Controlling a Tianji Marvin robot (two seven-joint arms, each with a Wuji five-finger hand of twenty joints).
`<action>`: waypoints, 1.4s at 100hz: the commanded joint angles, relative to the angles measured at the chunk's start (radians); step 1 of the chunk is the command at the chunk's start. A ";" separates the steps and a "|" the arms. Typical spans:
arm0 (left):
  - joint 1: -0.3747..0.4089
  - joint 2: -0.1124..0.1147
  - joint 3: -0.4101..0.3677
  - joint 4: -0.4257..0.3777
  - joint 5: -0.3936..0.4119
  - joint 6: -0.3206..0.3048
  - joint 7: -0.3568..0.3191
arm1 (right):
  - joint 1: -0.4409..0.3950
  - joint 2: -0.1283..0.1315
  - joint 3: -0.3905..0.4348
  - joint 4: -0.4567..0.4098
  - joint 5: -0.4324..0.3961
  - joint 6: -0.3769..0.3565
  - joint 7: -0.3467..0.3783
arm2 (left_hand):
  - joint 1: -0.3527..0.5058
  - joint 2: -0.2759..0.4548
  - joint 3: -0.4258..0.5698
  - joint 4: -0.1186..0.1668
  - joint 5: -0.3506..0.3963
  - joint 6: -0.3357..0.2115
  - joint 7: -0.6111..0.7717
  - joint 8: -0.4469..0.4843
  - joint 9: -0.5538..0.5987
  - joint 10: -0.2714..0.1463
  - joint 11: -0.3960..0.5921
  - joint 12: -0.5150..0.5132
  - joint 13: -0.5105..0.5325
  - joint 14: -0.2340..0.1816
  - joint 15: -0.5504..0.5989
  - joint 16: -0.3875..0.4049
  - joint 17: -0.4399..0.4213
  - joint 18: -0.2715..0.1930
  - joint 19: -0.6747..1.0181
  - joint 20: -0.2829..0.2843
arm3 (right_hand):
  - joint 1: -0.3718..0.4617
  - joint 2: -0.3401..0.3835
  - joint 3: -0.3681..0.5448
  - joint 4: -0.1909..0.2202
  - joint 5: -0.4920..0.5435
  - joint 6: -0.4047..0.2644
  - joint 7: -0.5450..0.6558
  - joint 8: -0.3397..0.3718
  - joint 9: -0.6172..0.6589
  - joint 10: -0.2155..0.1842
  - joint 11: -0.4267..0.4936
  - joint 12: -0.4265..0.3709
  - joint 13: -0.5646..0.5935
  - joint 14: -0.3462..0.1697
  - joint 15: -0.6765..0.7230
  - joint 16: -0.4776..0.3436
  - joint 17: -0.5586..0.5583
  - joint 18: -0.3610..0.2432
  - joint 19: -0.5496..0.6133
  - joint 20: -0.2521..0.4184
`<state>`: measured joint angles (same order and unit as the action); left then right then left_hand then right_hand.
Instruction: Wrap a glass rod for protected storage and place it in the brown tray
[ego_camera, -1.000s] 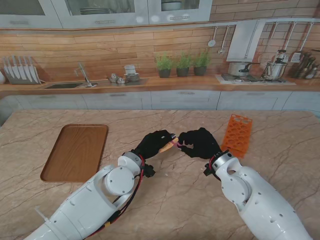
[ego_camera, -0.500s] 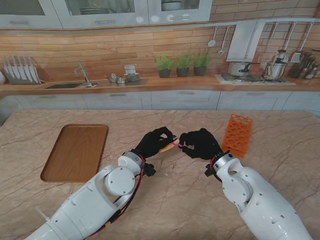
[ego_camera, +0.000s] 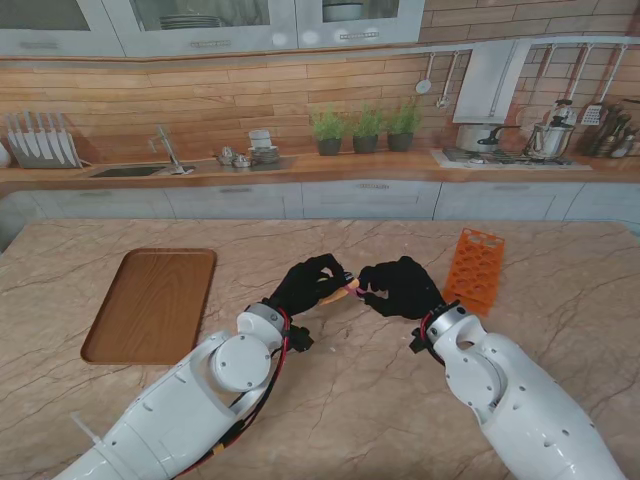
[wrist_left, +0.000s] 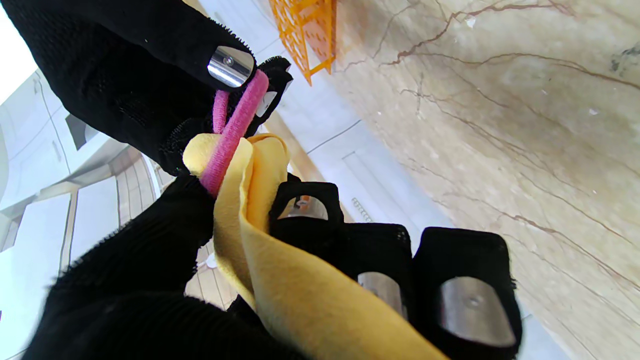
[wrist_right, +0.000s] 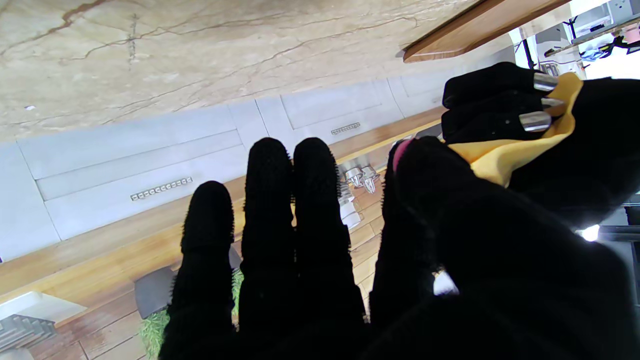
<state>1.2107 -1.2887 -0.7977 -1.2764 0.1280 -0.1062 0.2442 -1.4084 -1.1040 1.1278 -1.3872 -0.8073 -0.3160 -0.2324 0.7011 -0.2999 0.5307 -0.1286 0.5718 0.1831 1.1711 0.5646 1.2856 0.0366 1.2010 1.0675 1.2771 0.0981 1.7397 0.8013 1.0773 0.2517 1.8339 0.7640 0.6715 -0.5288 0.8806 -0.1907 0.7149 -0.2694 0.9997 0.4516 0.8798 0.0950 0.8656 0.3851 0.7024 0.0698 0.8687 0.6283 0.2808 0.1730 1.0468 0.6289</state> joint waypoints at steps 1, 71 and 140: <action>0.005 -0.010 -0.001 -0.005 0.001 -0.001 0.011 | -0.004 -0.002 0.001 -0.009 -0.007 -0.007 -0.002 | 0.111 -0.154 0.249 0.075 0.021 0.019 0.055 0.030 0.062 -0.149 0.143 -0.004 -0.006 -0.099 0.108 0.009 0.012 -0.007 0.260 -0.035 | 0.024 0.037 0.044 -0.019 0.036 -0.075 0.060 0.020 0.025 0.012 0.000 0.000 -0.013 -0.016 -0.013 -0.010 -0.012 0.007 0.010 -0.008; 0.016 0.002 0.000 -0.037 0.022 0.092 -0.019 | 0.013 0.005 0.041 -0.032 -0.079 -0.109 -0.054 | 0.115 -0.178 0.279 0.077 0.040 0.045 0.046 0.040 0.064 -0.125 0.167 -0.027 -0.005 -0.092 0.121 0.012 0.016 0.003 0.260 0.037 | 0.021 0.047 0.031 -0.021 0.030 -0.106 0.061 0.029 0.007 0.026 0.008 0.012 -0.020 -0.009 -0.017 -0.009 -0.010 0.008 0.009 -0.007; 0.016 0.014 0.006 -0.046 0.025 0.099 -0.061 | 0.056 0.009 0.034 -0.011 -0.099 -0.144 -0.050 | 0.130 -0.157 0.242 0.069 0.031 0.040 0.033 0.039 0.062 -0.120 0.174 -0.025 -0.006 -0.095 0.122 0.011 0.015 0.010 0.260 0.060 | 0.029 0.060 0.007 -0.022 0.022 -0.126 0.056 0.048 0.001 0.025 0.004 0.016 -0.022 -0.011 -0.021 -0.010 -0.011 0.005 0.007 -0.007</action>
<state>1.2165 -1.2736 -0.7934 -1.3221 0.1516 -0.0054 0.1823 -1.3558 -1.0933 1.1615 -1.3922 -0.9034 -0.4643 -0.2817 0.6618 -0.3349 0.5845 -0.1289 0.6046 0.2269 1.1983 0.6005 1.2871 0.0362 1.2036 1.0409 1.2770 0.0988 1.7387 0.8010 1.0762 0.2561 1.8339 0.7976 0.6714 -0.5292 0.8673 -0.2007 0.7257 -0.2771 0.9964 0.4685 0.8798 0.0963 0.8656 0.3855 0.7032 0.0714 0.8582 0.6283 0.2806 0.1734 1.0468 0.6289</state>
